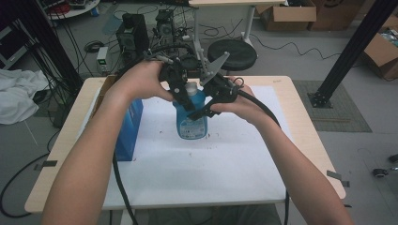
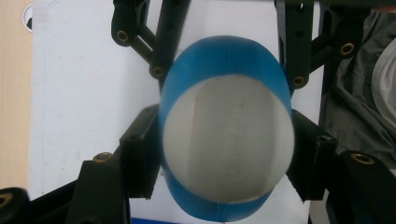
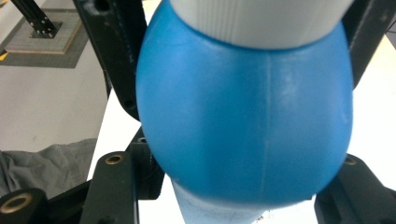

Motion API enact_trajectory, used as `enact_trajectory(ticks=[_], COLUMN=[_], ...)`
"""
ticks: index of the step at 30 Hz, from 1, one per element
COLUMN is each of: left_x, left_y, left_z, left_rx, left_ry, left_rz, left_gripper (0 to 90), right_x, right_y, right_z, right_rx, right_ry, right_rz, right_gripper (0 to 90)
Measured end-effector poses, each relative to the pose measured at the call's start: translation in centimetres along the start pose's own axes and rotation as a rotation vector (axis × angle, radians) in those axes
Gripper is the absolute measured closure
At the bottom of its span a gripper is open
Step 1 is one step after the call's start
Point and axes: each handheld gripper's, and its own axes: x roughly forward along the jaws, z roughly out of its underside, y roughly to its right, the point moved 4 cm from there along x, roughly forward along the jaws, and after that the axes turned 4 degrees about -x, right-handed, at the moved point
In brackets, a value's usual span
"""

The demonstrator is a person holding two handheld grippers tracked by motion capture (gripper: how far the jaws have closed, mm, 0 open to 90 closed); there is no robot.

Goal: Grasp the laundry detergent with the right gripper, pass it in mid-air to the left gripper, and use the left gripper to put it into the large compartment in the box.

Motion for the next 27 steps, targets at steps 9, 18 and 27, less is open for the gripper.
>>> enact_trajectory(ticks=[9,18,27], left_x=[-0.8,-3.8,-7.9], left_y=[-0.5,-2.3,-4.3], left_z=[0.2,1.5,4.0], left_rx=[-0.095,-0.320,-0.581], left_ry=[-0.018,-0.106,-0.127], left_rz=[-0.012,-0.055,-0.138], left_gripper=[38.6,38.7,38.7], right_x=[-0.4,-1.6,-3.0], right_y=[0.5,0.4,0.1], right_z=[0.4,2.8,6.4], right_rx=[0.013,0.030,0.041], right_ry=[0.024,-0.146,-0.437], right_rz=[0.045,0.075,0.085], right_gripper=[26.2,26.5,28.4])
